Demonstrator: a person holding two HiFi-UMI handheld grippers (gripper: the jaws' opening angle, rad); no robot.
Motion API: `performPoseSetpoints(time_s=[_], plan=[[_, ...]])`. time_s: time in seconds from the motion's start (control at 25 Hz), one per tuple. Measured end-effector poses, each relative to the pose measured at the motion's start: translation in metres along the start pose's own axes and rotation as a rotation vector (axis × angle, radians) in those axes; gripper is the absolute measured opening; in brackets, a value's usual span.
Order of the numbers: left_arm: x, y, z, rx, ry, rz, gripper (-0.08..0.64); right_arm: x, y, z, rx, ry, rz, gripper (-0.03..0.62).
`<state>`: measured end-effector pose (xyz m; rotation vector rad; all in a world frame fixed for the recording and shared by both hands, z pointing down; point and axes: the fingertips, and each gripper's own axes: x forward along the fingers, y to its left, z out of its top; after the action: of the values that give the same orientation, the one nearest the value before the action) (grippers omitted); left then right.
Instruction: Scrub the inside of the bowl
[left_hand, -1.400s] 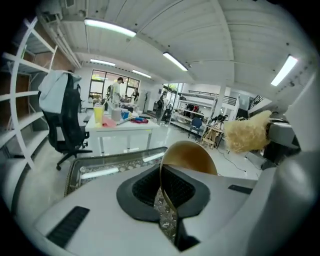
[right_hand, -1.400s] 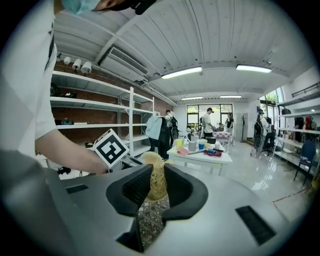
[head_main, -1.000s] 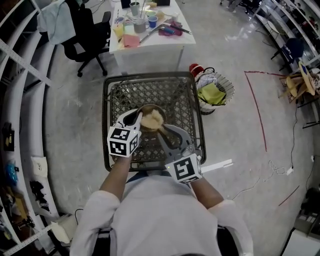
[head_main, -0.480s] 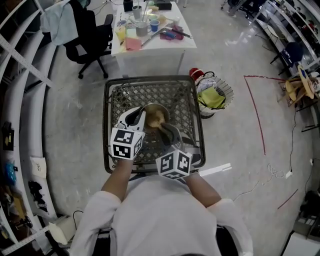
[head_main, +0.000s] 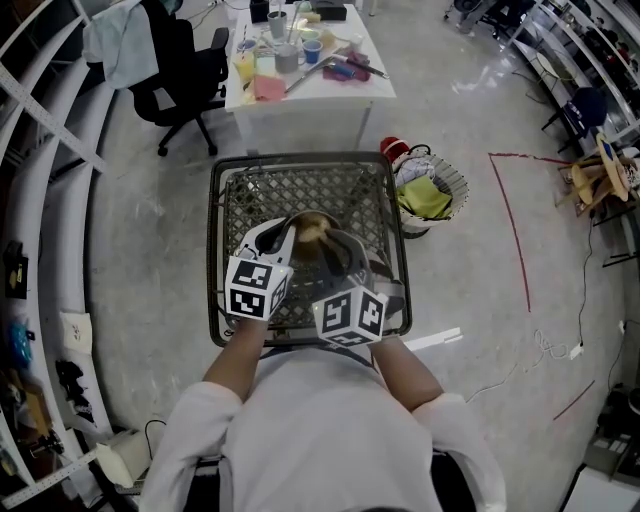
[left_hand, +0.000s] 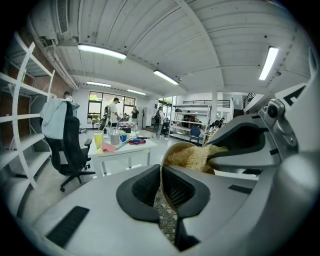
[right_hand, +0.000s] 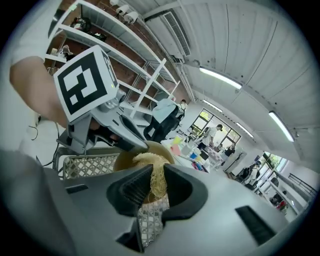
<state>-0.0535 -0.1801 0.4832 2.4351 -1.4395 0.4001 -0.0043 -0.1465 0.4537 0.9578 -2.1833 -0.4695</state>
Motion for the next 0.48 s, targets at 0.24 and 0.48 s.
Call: performPoseSetpoints(time_s=[0.24,0.48], plan=[[0.0,0.01,0.0,-0.013,-0.005,0.008,0.04,-0.004,0.017,-0.014,0.012,0.053,0.063,0.084],[-0.001,0.006,-0.003,-0.003,0.004,-0.004,0.04,-0.005,0.047,0.002,-0.015,0.01,0.141,0.084]])
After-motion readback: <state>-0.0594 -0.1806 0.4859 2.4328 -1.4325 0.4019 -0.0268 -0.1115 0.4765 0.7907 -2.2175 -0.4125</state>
